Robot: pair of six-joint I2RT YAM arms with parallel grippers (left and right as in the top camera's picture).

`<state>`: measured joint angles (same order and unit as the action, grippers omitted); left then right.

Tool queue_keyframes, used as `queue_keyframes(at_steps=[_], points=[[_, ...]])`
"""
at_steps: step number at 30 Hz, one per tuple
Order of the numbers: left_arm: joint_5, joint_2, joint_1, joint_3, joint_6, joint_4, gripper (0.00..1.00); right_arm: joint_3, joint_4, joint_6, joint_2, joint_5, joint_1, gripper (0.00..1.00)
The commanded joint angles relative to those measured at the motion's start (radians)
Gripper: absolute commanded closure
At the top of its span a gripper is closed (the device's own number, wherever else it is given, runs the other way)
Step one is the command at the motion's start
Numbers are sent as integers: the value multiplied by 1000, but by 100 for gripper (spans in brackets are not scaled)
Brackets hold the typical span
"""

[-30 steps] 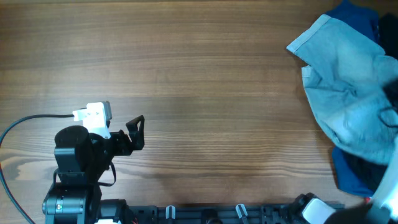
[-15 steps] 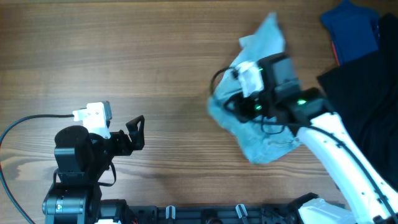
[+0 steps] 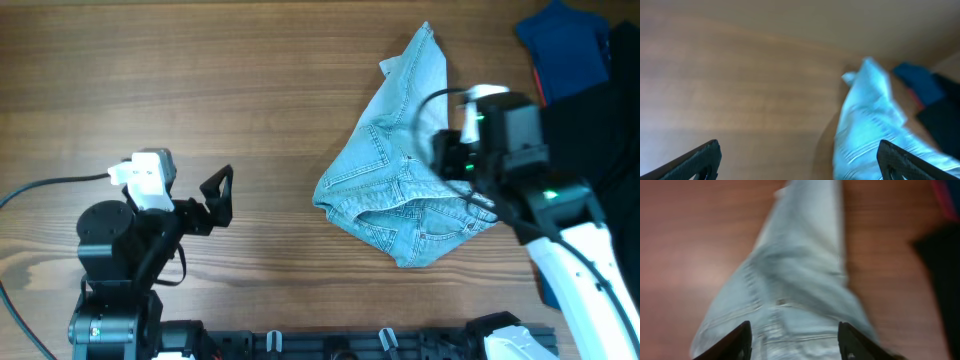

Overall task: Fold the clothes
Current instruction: 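Drag the jeans with the right gripper to the table center, then grasp the jeans waistband with the left gripper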

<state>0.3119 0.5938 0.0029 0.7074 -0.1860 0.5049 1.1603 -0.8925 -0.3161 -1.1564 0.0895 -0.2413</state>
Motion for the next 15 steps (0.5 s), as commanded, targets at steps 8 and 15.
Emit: queue_keyframes(at_steps=[8, 15], points=[[127, 318, -181, 22, -62, -84, 0, 14, -74, -154, -86, -84, 368, 35], [-138, 592, -500, 130, -50, -75, 0, 14, -122, -78, -154, -143, 533, 34]])
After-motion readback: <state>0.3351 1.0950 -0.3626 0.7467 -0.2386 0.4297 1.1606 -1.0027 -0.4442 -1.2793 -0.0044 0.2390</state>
